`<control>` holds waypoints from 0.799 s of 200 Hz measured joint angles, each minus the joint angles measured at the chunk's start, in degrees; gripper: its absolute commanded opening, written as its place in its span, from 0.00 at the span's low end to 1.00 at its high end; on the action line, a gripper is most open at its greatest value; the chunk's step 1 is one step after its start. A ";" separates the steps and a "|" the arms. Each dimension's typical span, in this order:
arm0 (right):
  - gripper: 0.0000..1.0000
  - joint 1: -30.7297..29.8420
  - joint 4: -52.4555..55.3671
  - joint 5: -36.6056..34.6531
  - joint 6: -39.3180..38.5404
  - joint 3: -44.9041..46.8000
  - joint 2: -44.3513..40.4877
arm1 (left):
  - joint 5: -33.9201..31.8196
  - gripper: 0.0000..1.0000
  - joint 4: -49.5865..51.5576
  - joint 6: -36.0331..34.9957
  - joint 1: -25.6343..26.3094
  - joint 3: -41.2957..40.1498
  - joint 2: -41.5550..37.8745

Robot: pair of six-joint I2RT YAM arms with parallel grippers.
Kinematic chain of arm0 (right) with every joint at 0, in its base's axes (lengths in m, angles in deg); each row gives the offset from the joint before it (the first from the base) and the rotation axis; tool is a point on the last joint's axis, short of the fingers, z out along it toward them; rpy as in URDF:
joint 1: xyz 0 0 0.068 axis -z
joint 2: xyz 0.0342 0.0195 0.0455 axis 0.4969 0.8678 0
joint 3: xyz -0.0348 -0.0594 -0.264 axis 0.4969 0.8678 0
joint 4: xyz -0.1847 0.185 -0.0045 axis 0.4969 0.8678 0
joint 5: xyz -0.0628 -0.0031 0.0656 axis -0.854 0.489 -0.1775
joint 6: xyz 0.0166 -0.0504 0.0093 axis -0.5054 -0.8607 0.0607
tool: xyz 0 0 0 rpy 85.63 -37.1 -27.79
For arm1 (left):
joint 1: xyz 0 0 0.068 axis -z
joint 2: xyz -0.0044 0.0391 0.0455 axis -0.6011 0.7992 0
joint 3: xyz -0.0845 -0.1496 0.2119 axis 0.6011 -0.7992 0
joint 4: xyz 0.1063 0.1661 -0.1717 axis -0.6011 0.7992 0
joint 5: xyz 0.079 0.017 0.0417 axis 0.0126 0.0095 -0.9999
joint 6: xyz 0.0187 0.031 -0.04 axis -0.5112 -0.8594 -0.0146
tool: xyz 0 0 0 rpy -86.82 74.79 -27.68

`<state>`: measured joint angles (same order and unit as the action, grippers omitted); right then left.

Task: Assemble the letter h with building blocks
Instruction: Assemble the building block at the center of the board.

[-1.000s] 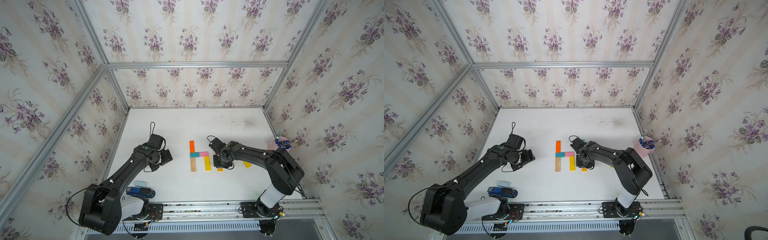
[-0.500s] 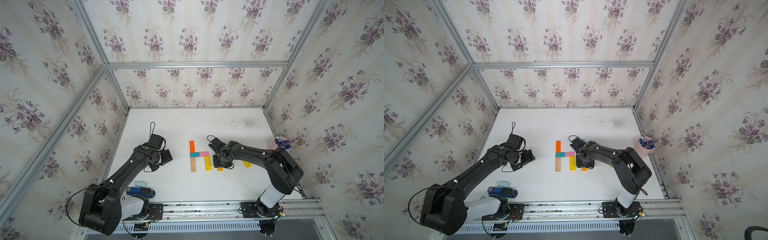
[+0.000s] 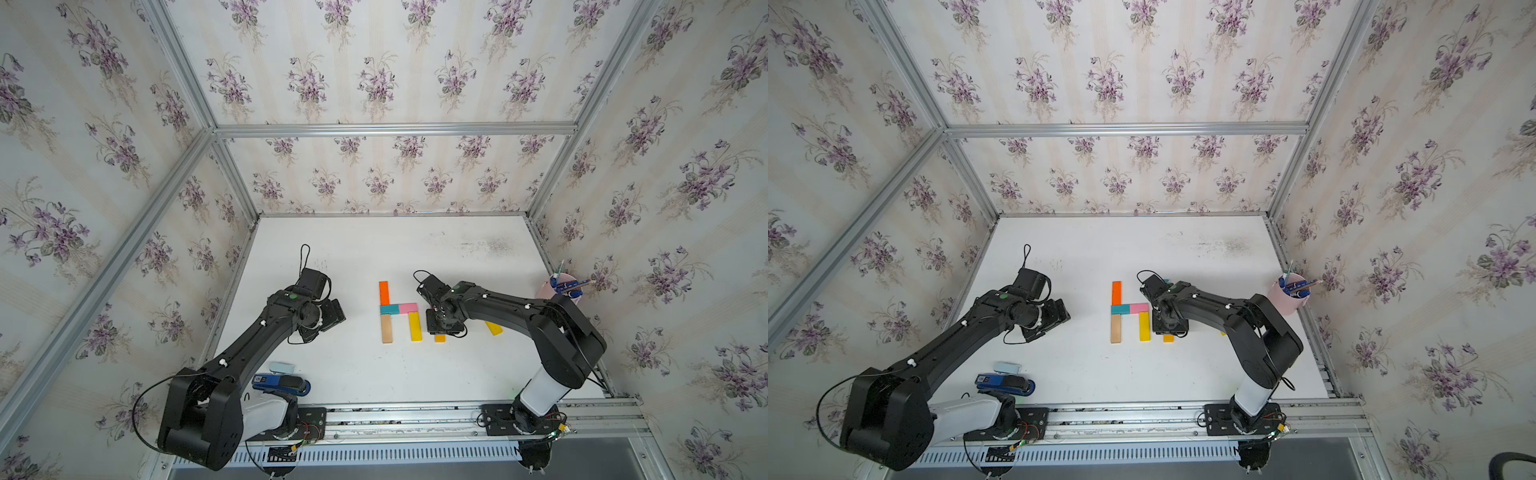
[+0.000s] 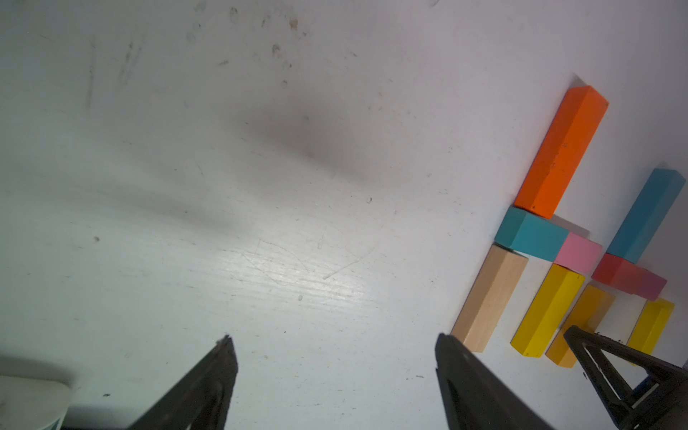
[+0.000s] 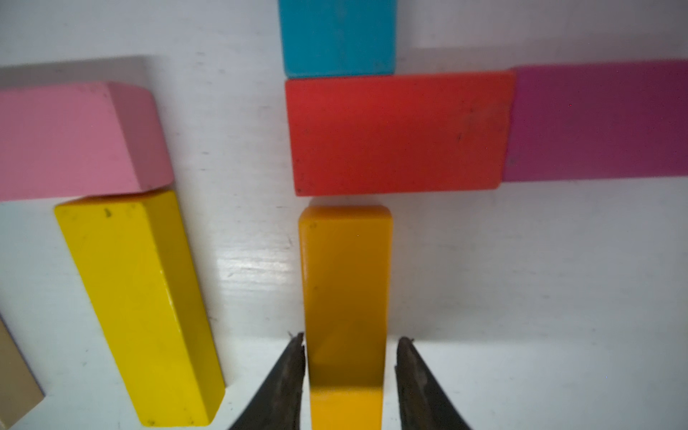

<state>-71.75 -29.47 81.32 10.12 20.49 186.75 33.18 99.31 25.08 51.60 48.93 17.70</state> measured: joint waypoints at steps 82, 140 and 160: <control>0.36 0.00 0.00 -0.09 -0.02 -0.28 0.33 | 0.00 0.86 0.00 0.00 0.02 -0.13 0.00; 0.35 0.02 0.07 -0.20 -0.68 -0.70 0.85 | 0.00 0.86 0.00 0.00 0.00 -0.13 0.00; 0.35 0.02 0.13 -0.22 -0.85 -0.81 1.03 | 0.00 0.86 0.00 0.00 0.02 -0.13 0.00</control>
<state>-71.73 -29.33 81.10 9.27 19.69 187.78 33.18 99.31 25.08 51.63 48.80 17.70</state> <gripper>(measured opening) 0.349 0.860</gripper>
